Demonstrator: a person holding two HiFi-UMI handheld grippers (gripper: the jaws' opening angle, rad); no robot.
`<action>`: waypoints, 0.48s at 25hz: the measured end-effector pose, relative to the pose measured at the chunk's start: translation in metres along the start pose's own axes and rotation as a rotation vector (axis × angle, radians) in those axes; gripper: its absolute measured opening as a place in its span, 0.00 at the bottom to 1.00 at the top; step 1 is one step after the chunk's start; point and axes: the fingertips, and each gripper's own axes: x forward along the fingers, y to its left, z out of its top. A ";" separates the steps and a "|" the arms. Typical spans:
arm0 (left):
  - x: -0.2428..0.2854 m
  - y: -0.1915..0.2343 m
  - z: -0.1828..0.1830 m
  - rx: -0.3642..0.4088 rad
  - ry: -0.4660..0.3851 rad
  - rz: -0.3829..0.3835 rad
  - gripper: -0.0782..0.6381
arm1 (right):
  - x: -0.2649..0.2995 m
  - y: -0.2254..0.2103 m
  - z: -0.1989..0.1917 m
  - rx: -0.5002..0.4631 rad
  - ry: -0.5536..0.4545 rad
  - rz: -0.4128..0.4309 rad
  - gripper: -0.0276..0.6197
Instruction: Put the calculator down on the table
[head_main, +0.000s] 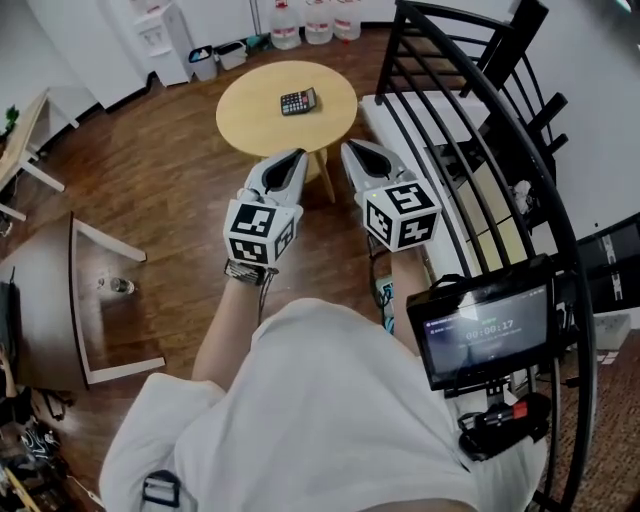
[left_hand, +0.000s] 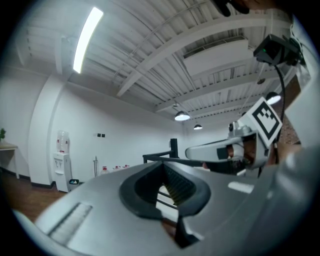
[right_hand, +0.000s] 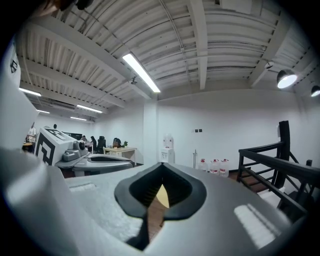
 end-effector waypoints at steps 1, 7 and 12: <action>0.002 0.003 0.002 0.000 -0.002 0.005 0.12 | 0.001 -0.002 0.001 -0.002 0.001 -0.003 0.04; -0.002 0.014 0.005 -0.006 -0.006 0.024 0.12 | 0.004 -0.001 0.001 -0.001 0.004 -0.003 0.04; 0.004 0.021 -0.004 -0.013 0.006 0.031 0.12 | 0.015 -0.004 -0.004 -0.008 0.011 0.004 0.04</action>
